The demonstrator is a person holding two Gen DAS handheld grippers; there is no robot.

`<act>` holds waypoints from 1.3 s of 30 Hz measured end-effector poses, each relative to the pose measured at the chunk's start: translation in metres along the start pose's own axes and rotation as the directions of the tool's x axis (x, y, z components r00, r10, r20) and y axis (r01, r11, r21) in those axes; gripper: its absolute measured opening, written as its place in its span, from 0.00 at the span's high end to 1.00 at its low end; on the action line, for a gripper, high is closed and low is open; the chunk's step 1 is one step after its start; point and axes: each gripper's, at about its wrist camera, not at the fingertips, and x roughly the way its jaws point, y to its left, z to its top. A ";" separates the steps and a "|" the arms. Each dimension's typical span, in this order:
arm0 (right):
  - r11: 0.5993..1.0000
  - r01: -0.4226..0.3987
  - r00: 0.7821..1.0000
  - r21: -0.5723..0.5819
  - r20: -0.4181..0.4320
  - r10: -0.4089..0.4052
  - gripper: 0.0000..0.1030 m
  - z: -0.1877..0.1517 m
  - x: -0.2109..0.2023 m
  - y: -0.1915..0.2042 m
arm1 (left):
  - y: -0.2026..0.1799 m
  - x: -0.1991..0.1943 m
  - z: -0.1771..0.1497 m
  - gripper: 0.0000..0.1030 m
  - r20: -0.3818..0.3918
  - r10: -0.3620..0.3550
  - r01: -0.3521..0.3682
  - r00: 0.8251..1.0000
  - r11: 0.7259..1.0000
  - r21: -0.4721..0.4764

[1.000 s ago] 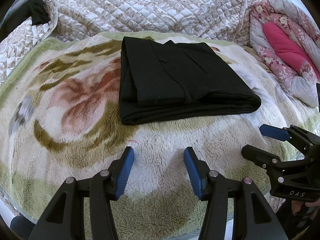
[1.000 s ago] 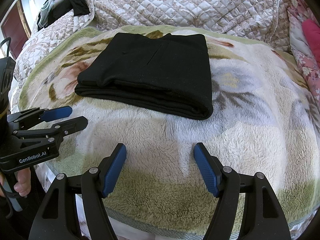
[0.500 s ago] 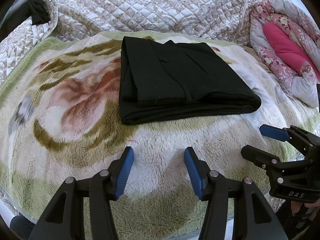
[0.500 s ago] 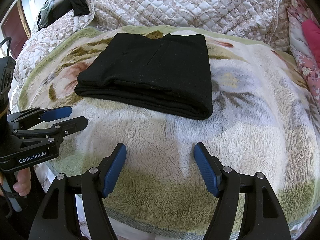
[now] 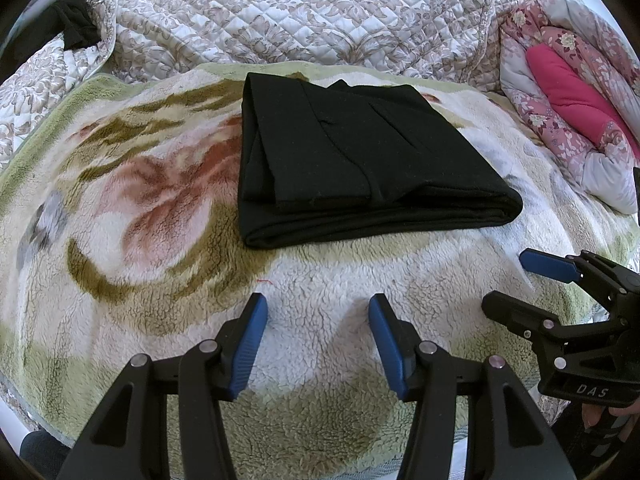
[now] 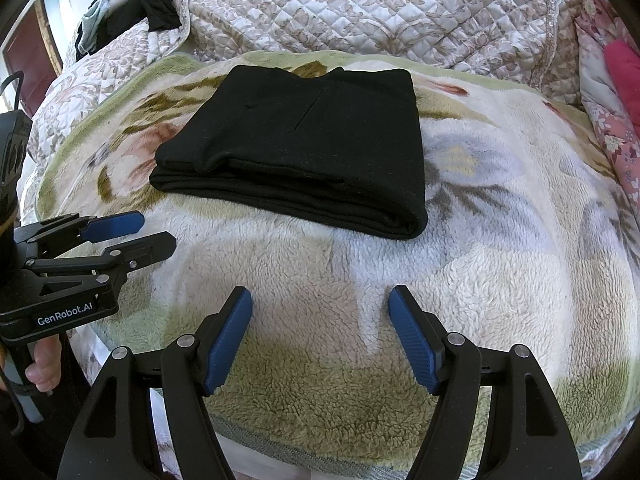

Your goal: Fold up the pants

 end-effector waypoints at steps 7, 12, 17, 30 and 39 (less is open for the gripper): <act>1.000 0.001 1.000 0.000 0.000 -0.001 0.31 0.000 0.000 0.000 | 0.000 0.000 0.000 0.46 0.000 0.000 0.000 1.000 1.000 0.000; 1.000 0.001 1.000 0.001 0.000 -0.001 0.30 0.000 0.000 0.000 | 0.000 0.000 0.000 0.46 -0.001 -0.001 0.001 1.000 1.000 0.000; 1.000 0.002 1.000 0.001 0.001 -0.002 0.30 0.000 0.000 0.001 | 0.000 0.001 0.000 0.46 -0.001 0.000 0.000 1.000 1.000 0.001; 1.000 0.003 1.000 0.002 0.001 -0.003 0.30 0.000 0.000 0.001 | 0.000 0.001 0.000 0.46 -0.002 0.001 -0.001 1.000 1.000 0.001; 1.000 0.004 1.000 0.002 0.001 -0.004 0.29 0.000 0.000 0.001 | 0.000 0.001 0.001 0.45 -0.002 0.000 0.000 1.000 1.000 0.001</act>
